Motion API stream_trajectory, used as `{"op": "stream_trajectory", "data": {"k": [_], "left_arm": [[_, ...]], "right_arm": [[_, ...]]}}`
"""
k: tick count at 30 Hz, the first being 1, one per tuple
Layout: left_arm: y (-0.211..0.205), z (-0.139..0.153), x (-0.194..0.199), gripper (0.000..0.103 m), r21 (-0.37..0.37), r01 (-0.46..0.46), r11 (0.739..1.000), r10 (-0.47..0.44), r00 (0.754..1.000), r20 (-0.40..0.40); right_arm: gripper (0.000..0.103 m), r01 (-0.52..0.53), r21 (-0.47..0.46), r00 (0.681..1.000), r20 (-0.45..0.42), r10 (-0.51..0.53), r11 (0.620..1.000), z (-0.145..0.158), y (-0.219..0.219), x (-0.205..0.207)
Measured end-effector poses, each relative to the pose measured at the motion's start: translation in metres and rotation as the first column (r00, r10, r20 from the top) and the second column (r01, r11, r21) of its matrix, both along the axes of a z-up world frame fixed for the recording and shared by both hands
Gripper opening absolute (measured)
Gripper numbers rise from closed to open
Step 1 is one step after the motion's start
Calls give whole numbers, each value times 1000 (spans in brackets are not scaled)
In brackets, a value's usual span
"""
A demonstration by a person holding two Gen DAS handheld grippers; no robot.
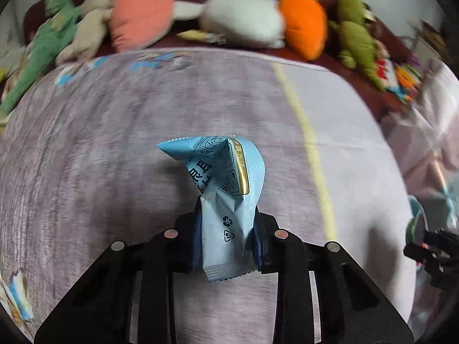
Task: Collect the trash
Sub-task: 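Carry the blue wrapper and white lid over the teal bin and release both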
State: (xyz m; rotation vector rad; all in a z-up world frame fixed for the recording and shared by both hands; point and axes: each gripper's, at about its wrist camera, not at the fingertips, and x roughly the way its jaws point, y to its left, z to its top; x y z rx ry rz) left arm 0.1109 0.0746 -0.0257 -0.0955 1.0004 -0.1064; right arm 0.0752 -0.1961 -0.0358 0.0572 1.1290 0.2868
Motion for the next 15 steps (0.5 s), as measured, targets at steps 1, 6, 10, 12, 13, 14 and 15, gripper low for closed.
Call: {"op": "stream_trajectory", "data": {"k": [1,6,10,12,13,14,15], "left_arm": [[-11,3,-3,29,-3,26,1000,-26,1000,5],[-81,16,-18,29,-6,170,985,-170,985,17],[-139,27,-33,29,-6,275,961,-275,961,27],[-162,31,-39,29,-8,309,951,-308,951,30],[-177,33,-42,29,-6,332,943,-331,943,31],[-186,33,-44,29,-5,344,939,-343,939,31],[-199,34,-47,29,-4,362,932,-362,932,31]], "right_arm": [[52,16,-1,1000,5,-16,1000,3,-8,-6],[52,116,10,992,52,-117,993,23,-59,-36],[52,190,25,977,89,-192,981,37,-111,-57],[52,225,33,969,94,-227,974,39,-138,-64],[52,242,38,965,96,-245,969,39,-152,-68],[52,255,41,961,97,-258,966,39,-163,-71],[52,267,44,958,99,-270,963,39,-174,-74]]}}
